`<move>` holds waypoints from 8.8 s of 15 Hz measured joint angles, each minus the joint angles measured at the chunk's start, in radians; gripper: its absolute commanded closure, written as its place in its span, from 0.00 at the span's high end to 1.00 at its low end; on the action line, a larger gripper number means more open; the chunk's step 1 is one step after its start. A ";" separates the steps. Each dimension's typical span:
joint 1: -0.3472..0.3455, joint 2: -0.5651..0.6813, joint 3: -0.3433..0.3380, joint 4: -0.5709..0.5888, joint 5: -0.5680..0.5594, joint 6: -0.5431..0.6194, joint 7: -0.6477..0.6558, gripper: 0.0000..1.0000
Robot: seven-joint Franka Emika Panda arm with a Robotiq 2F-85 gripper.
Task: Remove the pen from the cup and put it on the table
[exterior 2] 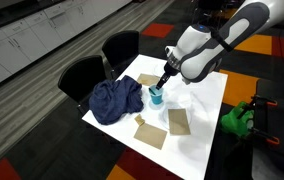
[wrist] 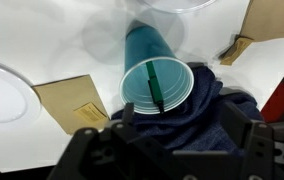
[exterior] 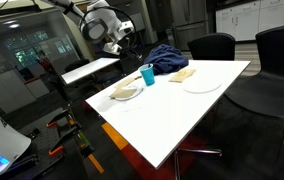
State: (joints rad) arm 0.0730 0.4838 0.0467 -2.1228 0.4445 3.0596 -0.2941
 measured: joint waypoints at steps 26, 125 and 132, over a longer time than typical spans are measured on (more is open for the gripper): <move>0.055 0.155 -0.100 0.105 -0.402 0.067 0.205 0.57; 0.129 -0.294 0.201 -0.294 -0.041 -0.423 -0.071 0.03; 0.129 -0.125 0.207 -0.196 -0.177 -0.371 0.037 0.03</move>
State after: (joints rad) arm 0.2020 0.3586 0.2540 -2.3192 0.2672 2.6883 -0.2571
